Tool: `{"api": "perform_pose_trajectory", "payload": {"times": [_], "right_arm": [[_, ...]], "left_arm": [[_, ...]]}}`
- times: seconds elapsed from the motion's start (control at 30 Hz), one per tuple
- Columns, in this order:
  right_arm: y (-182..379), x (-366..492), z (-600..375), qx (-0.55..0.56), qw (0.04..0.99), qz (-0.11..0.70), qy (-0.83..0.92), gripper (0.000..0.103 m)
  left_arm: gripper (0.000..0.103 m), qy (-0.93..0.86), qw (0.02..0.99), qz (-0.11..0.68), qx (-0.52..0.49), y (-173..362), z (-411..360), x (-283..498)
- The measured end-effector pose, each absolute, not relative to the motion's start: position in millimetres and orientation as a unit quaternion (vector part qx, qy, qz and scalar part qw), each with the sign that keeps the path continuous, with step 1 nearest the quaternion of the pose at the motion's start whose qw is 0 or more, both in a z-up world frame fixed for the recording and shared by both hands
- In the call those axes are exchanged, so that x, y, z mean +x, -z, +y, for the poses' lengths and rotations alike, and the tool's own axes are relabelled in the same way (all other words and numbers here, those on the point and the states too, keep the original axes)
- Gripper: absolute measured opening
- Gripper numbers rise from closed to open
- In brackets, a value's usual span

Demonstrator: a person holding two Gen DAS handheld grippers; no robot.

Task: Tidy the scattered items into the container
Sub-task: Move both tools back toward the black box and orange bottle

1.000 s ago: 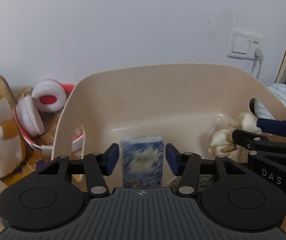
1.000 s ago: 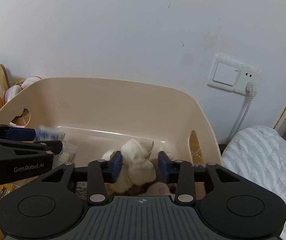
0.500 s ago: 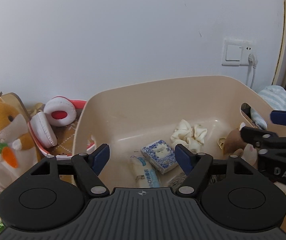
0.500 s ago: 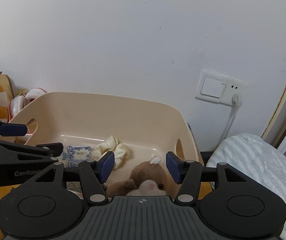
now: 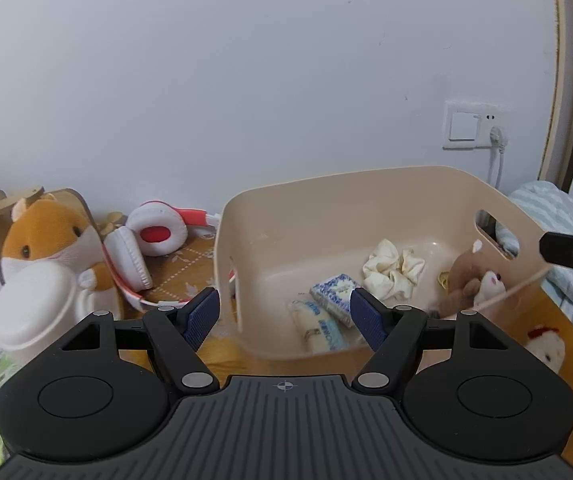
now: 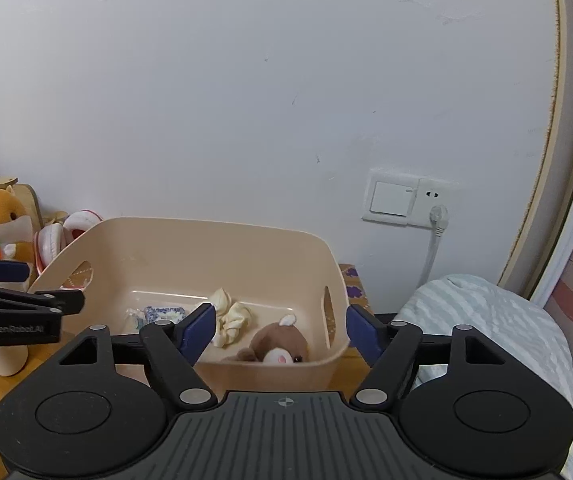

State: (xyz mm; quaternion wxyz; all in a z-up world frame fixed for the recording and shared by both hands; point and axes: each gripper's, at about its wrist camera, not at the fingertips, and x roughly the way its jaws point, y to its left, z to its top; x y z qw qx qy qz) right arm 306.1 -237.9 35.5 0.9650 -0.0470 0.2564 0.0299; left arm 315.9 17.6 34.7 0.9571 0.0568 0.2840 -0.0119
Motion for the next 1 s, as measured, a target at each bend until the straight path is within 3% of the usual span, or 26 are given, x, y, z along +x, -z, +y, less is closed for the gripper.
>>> {"api": "perform_pose_trajectory", "payload": {"times": [0.6,1.0], "right_arm": [[5.9,240.8,-202.3,-0.073,0.961,0.261,-0.055,0.087],[51.6,239.7,-174.1,-0.091,0.945,0.308,-0.066,0.087]], "left_arm": [[0.074,0.023,0.939,0.331,0.097,23.4,52.3,265.1],[0.074,0.068,0.938,0.34,0.026,52.7,47.7,235.7]]}}
